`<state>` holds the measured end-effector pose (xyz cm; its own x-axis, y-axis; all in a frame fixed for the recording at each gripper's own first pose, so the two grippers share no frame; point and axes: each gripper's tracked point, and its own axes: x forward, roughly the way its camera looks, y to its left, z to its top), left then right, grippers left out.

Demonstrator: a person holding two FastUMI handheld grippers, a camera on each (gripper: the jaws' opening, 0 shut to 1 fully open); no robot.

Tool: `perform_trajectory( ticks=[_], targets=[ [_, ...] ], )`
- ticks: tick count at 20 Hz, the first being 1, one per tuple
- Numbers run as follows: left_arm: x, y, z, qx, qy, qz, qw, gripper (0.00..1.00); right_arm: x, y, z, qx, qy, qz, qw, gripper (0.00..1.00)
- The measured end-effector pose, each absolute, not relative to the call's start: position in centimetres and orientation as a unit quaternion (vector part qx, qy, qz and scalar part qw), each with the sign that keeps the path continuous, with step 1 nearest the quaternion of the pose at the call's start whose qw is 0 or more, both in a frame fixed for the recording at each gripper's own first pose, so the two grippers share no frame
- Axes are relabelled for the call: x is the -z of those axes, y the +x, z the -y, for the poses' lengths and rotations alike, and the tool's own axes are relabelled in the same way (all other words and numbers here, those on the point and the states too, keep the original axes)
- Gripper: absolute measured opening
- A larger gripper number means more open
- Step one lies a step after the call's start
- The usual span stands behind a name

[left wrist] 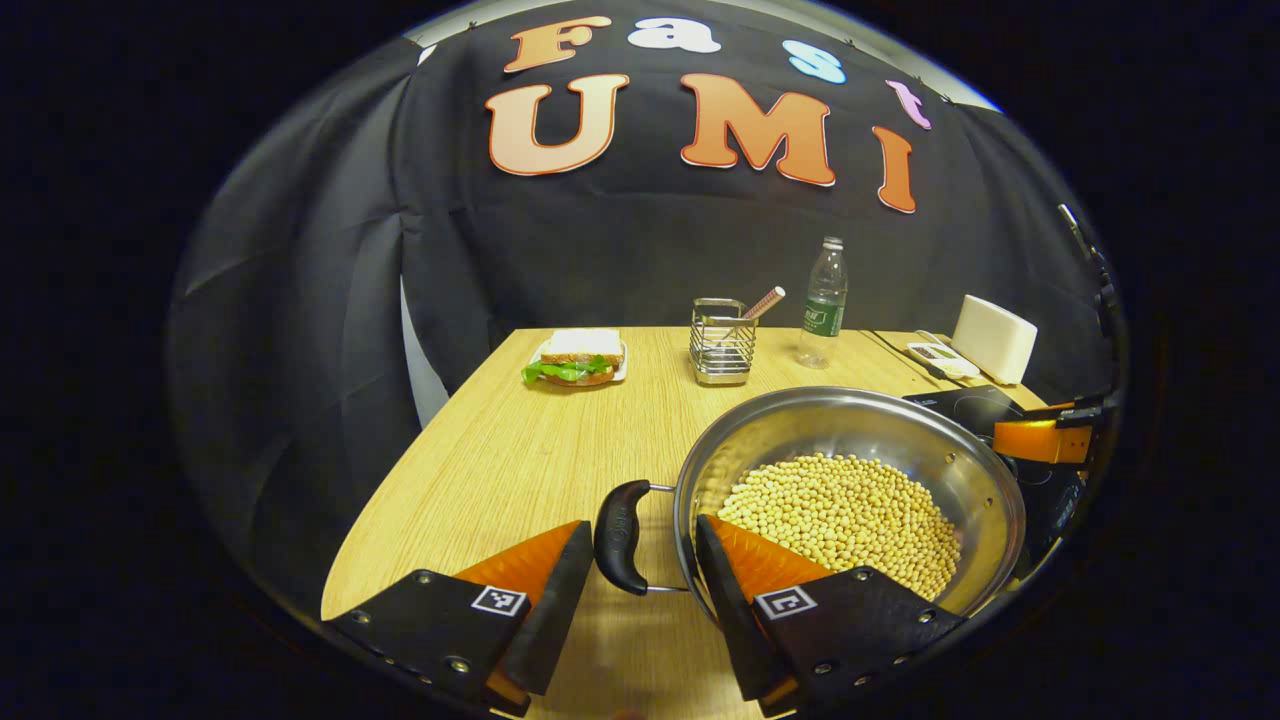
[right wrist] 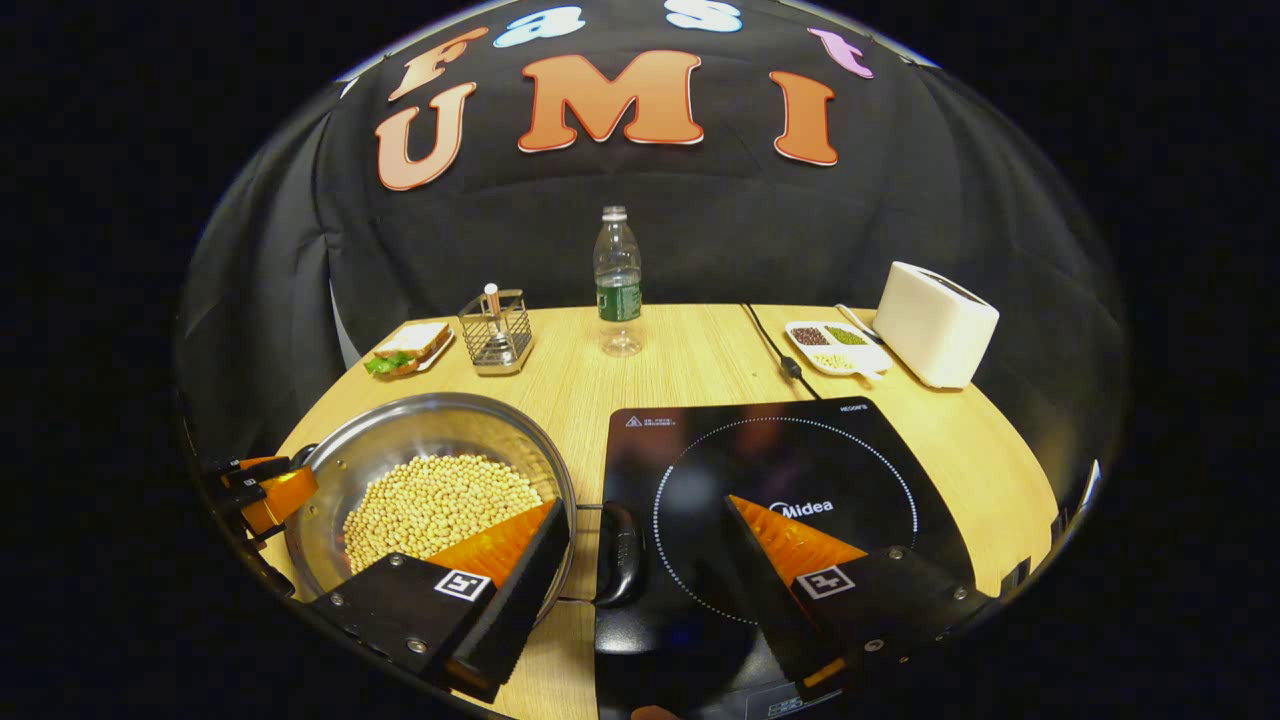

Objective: First push the handle of the pot to place it horizontally, then grasp the pot with both hands and set it on the induction cooktop.

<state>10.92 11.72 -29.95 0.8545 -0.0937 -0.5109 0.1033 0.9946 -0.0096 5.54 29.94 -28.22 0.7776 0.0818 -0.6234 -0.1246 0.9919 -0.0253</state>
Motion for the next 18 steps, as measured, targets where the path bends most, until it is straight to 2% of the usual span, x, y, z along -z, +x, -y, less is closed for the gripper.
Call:
perform_trajectory(
  ticks=[8,12,13,14,16,17,18],
  targets=[
    [30.5,11.4,-11.5,0.059,0.01,-0.269,0.961,0.69,30.6,4.9,-31.5,-0.066,-0.032,-0.369,0.927,0.95],
    [31.3,11.3,-11.8,0.057,-0.004,-0.282,0.958,0.68,30.8,5.4,-31.5,-0.068,-0.024,-0.372,0.926,0.86],
    [31.1,11.3,-11.6,0.059,-0.005,-0.283,0.957,0.61,30.7,5.4,-31.6,-0.07,-0.02,-0.372,0.925,0.82],
    [31.3,11.2,-11.7,0.059,-0.007,-0.285,0.957,0.59,30.7,5.3,-31.9,-0.075,-0.015,-0.374,0.924,0.82],
    [31.2,11.3,-11.6,0.056,-0.01,-0.289,0.956,0.53,30.3,5.2,-32.2,-0.078,-0.015,-0.374,0.924,0.71],
    [31.3,11.1,-11.5,0.057,-0.011,-0.29,0.955,0.49,30.7,5.3,-32.2,-0.079,-0.011,-0.376,0.923,0.61],
    [31.1,10.9,-11.5,0.056,-0.014,-0.291,0.955,0.51,30.7,5.4,-32.4,-0.083,-0.006,-0.372,0.925,0.59]
  ],
)
